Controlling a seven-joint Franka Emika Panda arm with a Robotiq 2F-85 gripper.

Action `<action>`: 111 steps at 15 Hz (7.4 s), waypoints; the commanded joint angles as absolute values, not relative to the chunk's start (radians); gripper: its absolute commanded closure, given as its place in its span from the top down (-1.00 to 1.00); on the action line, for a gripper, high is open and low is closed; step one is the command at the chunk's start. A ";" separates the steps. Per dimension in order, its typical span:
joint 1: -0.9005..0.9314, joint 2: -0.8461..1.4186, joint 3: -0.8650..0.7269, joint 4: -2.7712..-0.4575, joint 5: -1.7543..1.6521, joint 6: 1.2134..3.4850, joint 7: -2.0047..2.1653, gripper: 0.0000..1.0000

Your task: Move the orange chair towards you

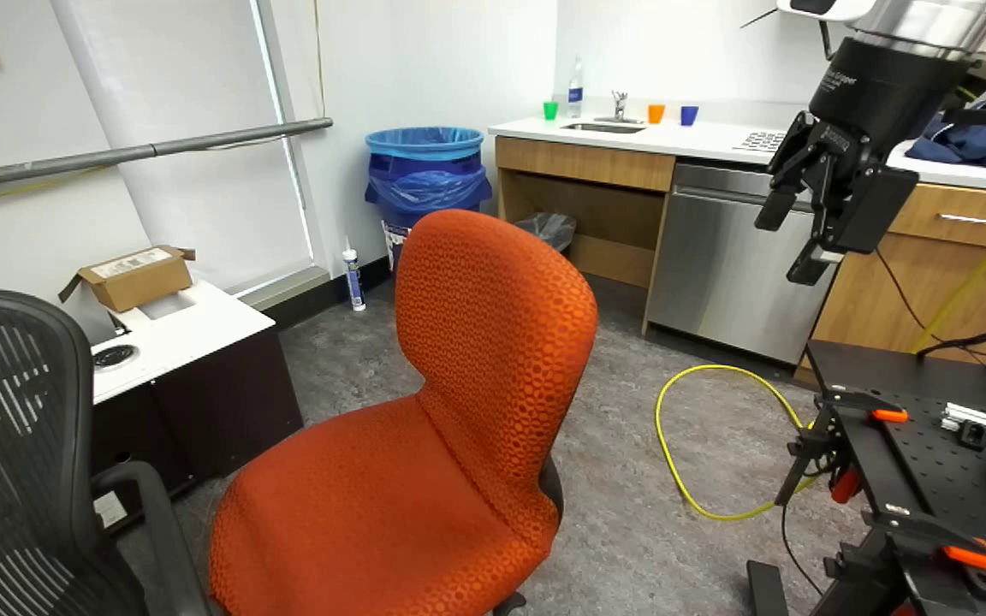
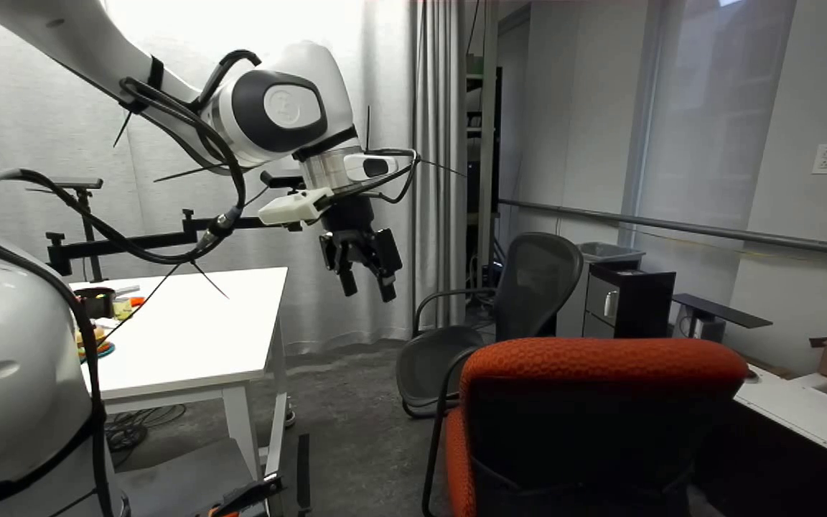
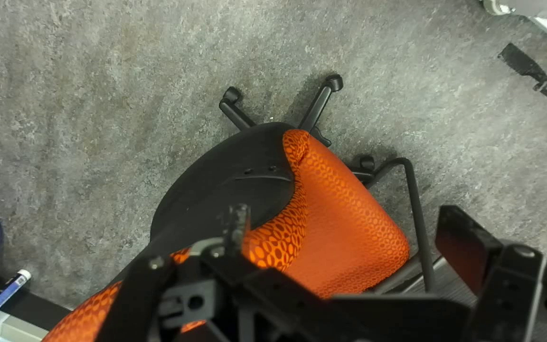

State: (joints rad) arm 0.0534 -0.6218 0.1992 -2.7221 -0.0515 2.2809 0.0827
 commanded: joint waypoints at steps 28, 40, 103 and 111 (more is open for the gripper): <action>0.054 -0.617 0.200 -2.695 -0.231 2.127 0.104 1.00; -0.078 0.143 0.069 -2.180 -0.586 2.443 0.119 1.00; -0.088 0.865 -0.019 -1.236 -0.039 2.012 -0.018 -1.00; -0.073 0.655 -0.044 -1.537 0.001 2.142 0.105 -1.00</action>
